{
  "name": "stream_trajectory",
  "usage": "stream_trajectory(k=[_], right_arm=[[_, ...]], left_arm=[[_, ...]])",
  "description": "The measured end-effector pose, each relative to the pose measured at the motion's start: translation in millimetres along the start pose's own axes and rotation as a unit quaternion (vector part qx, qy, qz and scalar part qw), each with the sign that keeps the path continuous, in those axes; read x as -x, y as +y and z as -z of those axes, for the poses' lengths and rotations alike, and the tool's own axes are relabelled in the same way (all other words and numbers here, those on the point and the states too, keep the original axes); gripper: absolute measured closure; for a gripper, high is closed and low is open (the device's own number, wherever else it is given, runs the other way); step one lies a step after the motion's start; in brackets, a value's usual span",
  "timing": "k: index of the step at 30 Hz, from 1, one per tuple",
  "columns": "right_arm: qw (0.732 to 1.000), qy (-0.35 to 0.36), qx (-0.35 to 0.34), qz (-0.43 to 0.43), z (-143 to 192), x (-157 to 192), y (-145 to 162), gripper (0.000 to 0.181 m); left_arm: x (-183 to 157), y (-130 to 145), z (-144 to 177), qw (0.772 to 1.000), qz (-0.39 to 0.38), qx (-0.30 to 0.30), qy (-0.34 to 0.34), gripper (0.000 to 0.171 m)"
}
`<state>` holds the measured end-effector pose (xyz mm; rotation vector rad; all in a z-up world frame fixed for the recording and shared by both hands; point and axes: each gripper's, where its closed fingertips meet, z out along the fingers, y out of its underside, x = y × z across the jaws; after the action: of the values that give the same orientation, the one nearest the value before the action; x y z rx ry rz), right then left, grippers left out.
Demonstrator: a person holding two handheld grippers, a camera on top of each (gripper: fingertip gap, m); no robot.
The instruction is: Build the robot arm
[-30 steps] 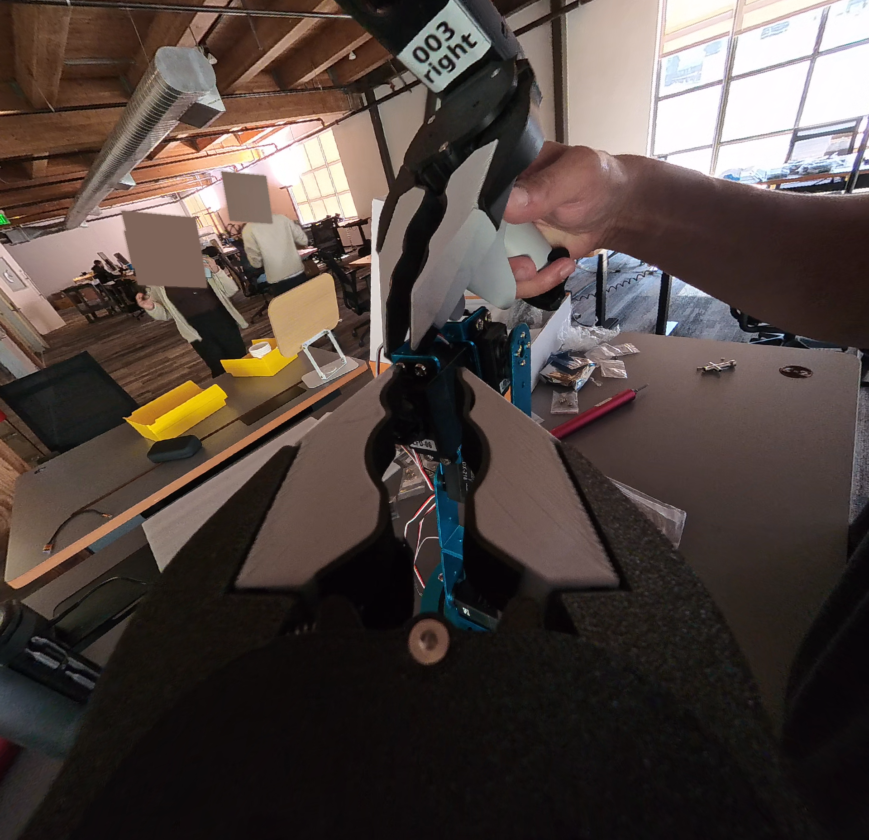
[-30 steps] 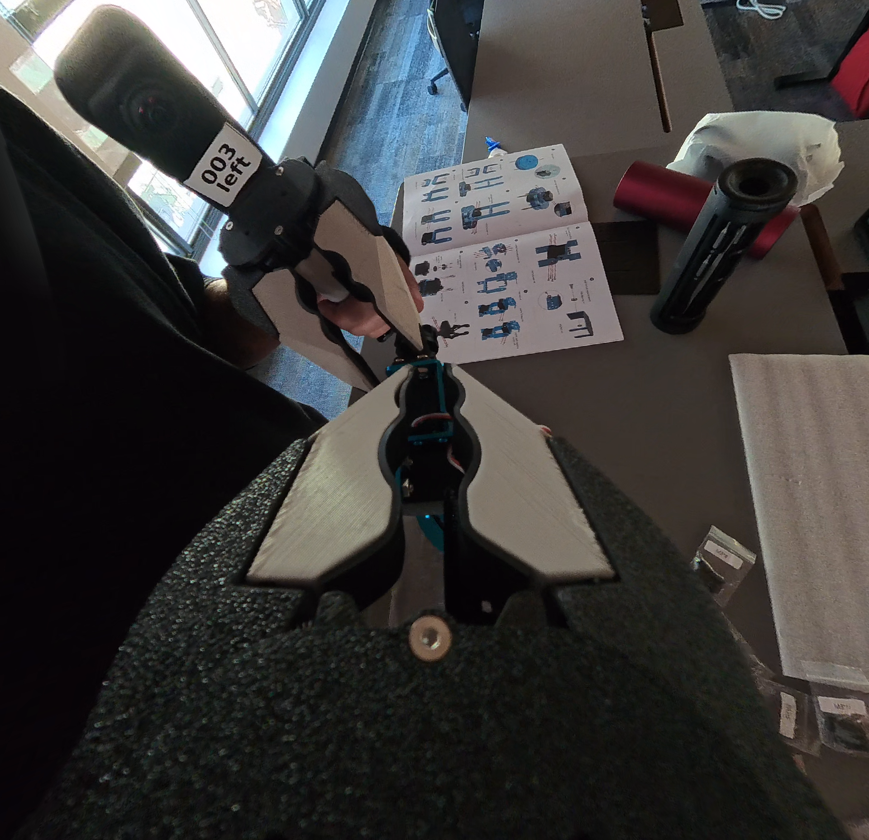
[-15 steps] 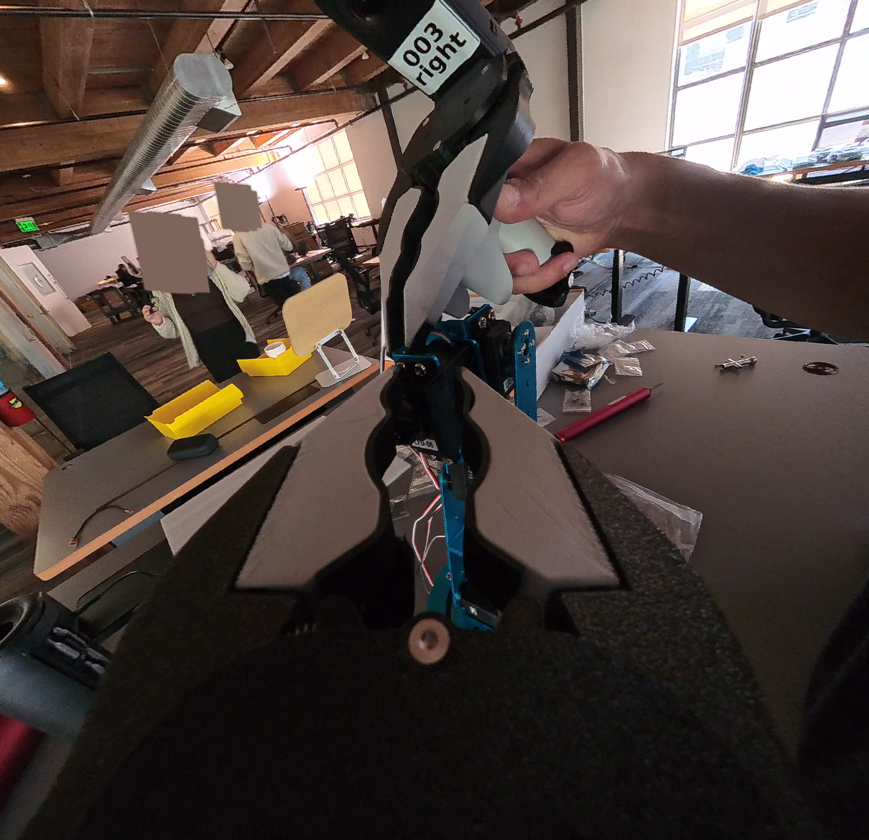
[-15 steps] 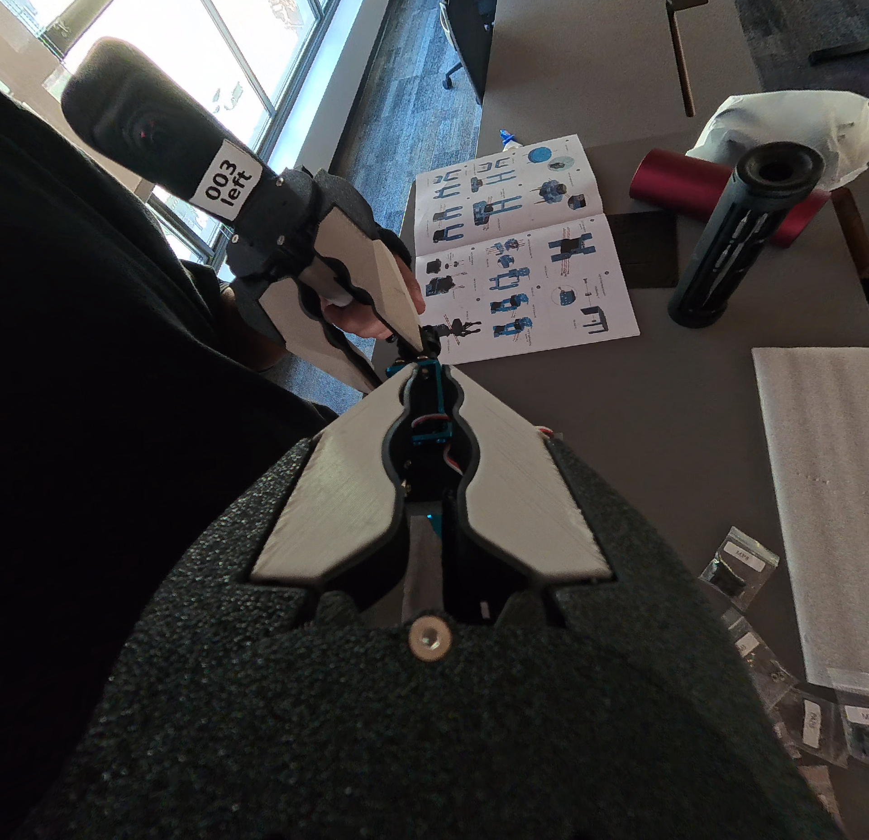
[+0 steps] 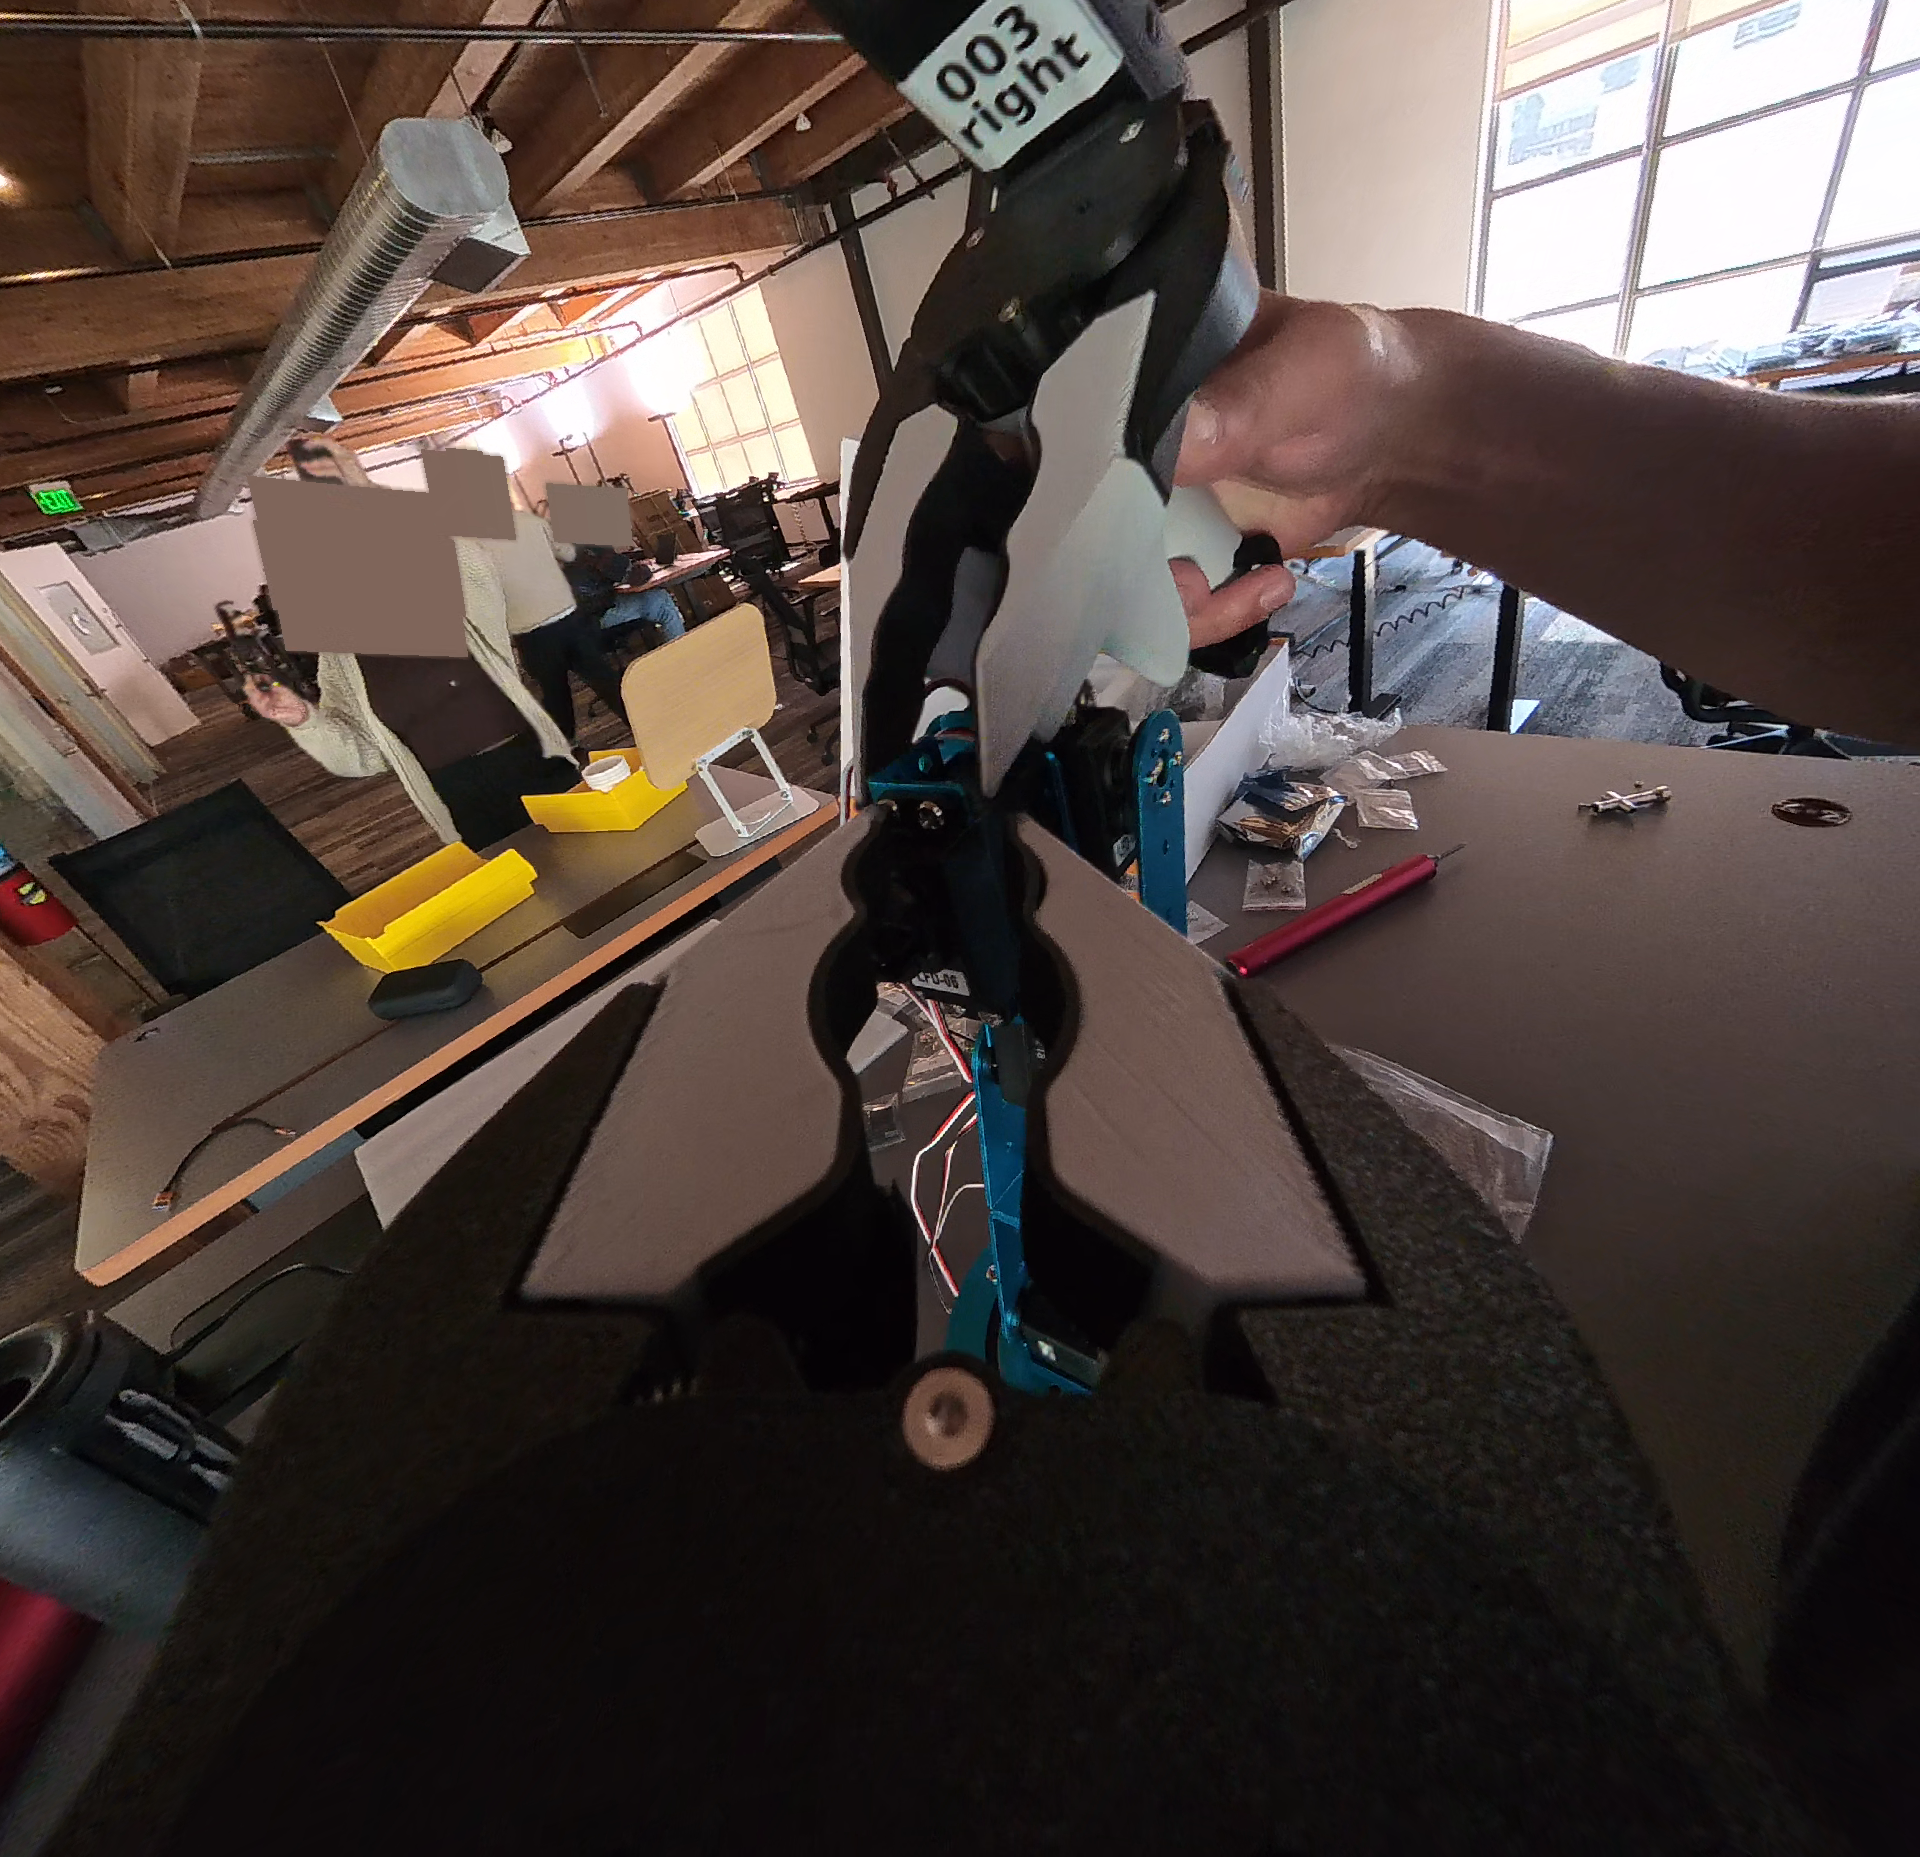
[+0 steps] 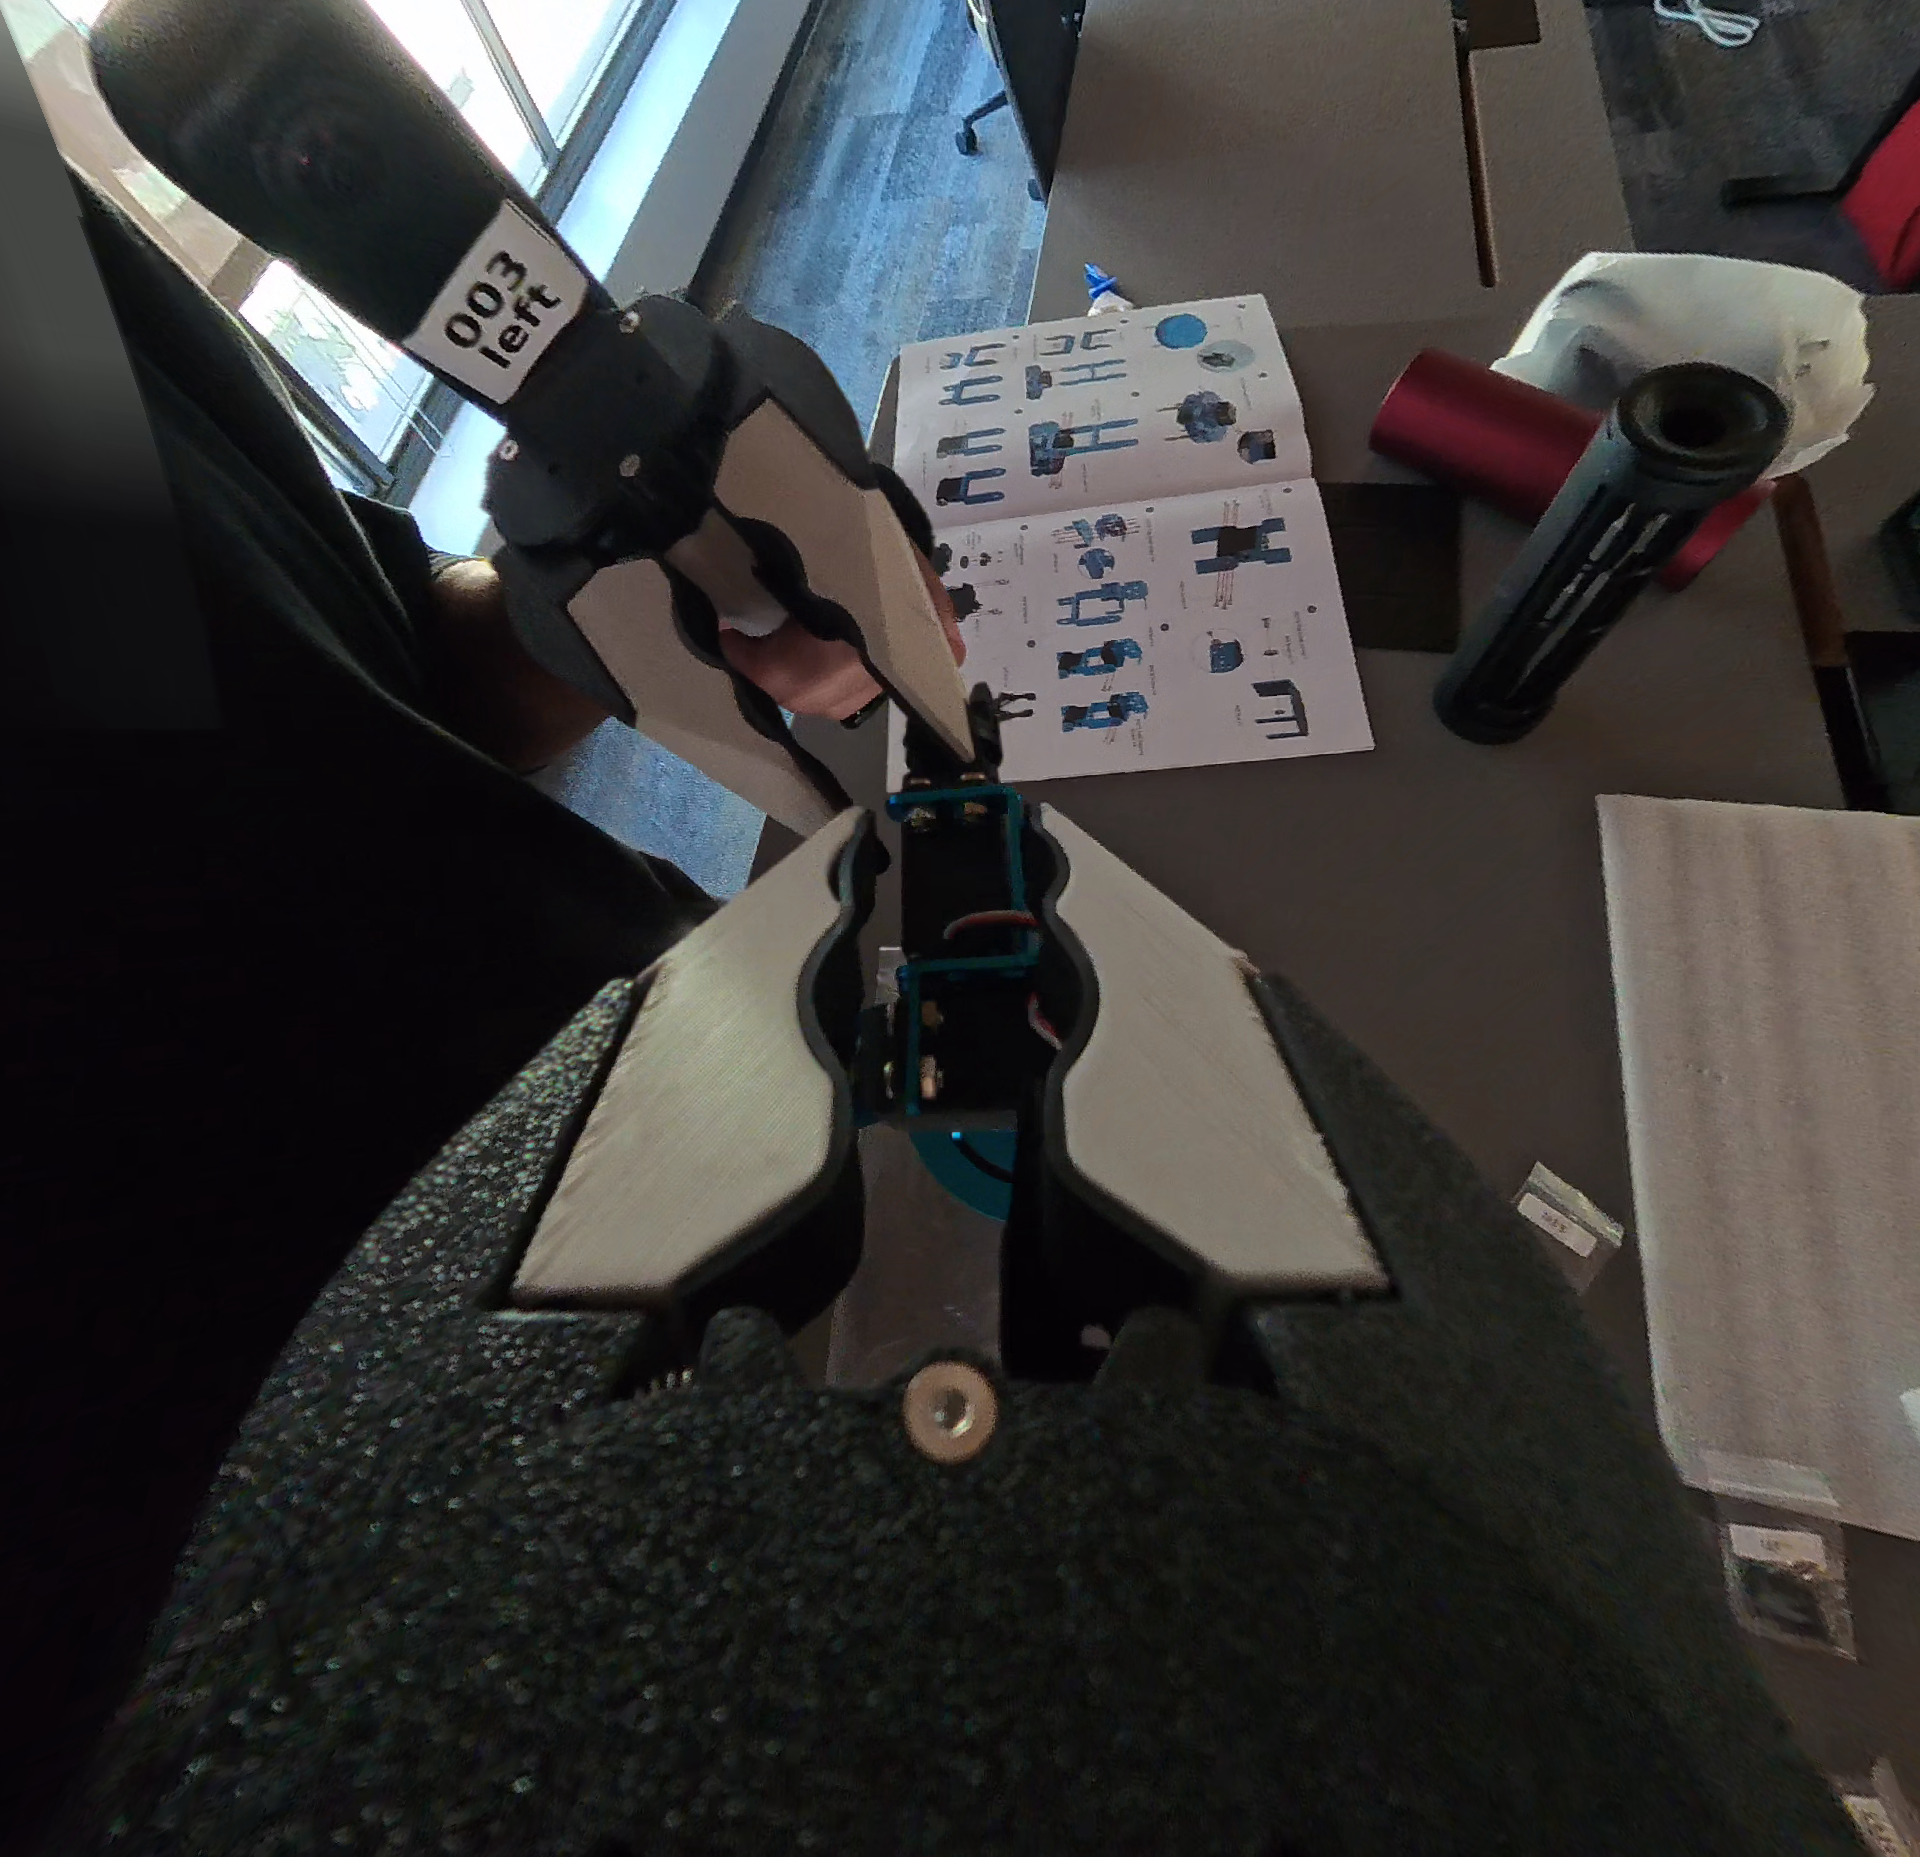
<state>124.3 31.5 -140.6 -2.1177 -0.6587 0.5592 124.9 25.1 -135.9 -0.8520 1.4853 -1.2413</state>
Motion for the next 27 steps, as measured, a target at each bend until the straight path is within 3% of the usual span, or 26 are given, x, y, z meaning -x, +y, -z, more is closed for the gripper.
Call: stream_trajectory(k=[27], right_arm=[[0.998, -0.052, 0.01, -0.033, 1.1, -0.8, 0.3, 0.16]], left_arm=[[-0.8, -0.8, -2.2, 1.0, -0.014, -0.028, 0.002, 0.156]])
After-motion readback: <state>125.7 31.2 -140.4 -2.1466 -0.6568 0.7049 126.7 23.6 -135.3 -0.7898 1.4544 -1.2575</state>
